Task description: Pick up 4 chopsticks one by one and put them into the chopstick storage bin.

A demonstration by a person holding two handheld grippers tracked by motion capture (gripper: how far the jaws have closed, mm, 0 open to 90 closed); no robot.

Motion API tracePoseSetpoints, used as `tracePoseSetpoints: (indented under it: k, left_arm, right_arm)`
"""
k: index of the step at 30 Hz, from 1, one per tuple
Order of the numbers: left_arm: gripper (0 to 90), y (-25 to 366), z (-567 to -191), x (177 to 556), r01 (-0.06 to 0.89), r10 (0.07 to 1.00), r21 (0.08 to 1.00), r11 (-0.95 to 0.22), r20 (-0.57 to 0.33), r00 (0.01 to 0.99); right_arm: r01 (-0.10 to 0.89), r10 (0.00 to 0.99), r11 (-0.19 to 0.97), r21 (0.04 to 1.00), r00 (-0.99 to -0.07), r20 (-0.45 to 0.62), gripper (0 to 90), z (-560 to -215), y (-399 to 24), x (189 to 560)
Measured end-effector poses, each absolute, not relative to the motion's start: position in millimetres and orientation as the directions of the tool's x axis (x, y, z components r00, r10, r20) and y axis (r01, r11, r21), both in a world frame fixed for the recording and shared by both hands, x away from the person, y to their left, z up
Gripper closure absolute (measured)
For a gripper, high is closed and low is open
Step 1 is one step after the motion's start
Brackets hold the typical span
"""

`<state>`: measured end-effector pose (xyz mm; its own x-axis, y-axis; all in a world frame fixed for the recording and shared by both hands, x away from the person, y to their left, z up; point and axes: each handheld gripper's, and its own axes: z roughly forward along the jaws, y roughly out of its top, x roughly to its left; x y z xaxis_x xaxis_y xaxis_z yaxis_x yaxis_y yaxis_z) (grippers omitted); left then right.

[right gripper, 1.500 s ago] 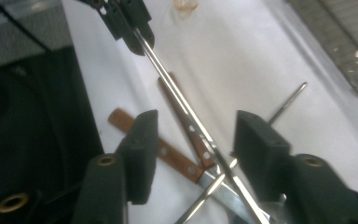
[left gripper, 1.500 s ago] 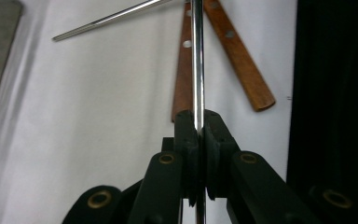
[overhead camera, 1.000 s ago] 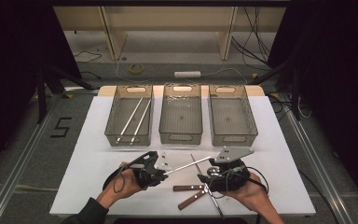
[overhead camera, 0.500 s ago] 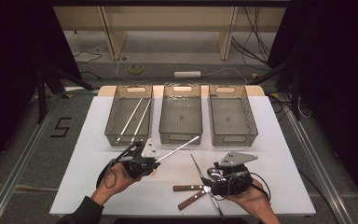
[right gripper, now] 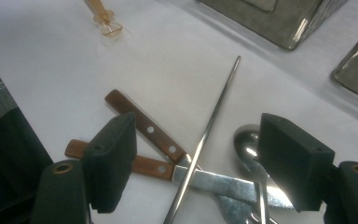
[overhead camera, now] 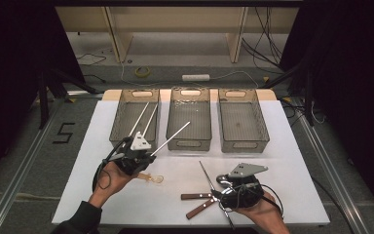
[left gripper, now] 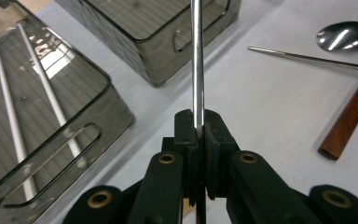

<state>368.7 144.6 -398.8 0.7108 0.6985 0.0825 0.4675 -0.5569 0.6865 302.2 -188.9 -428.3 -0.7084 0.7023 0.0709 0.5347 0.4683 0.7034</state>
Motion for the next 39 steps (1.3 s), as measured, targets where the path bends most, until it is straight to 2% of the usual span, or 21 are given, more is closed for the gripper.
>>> tracePoseSetpoints:
  k: [5, 19, 39]
  left_arm:
    - [85.1, 152.6, -396.2, 375.8, 0.487, 0.726, 0.699, -0.524, 0.068, 0.684]
    - [85.1, 172.6, -392.5, 399.3, 0.527, 0.793, 0.727, -0.440, 0.039, 0.609]
    - [85.0, 196.5, -390.8, 456.4, 0.582, 0.880, 0.752, -0.309, -0.006, 0.475]
  right_arm:
    - [0.539, 0.709, 0.469, 0.699, -0.703, 0.066, 26.8, -431.7, -187.9, 299.5]
    - [0.540, 0.708, 0.472, 0.697, -0.703, 0.065, 26.5, -433.8, -186.1, 294.5]
    - [0.541, 0.702, 0.480, 0.691, -0.709, 0.067, 26.5, -435.2, -188.5, 290.0]
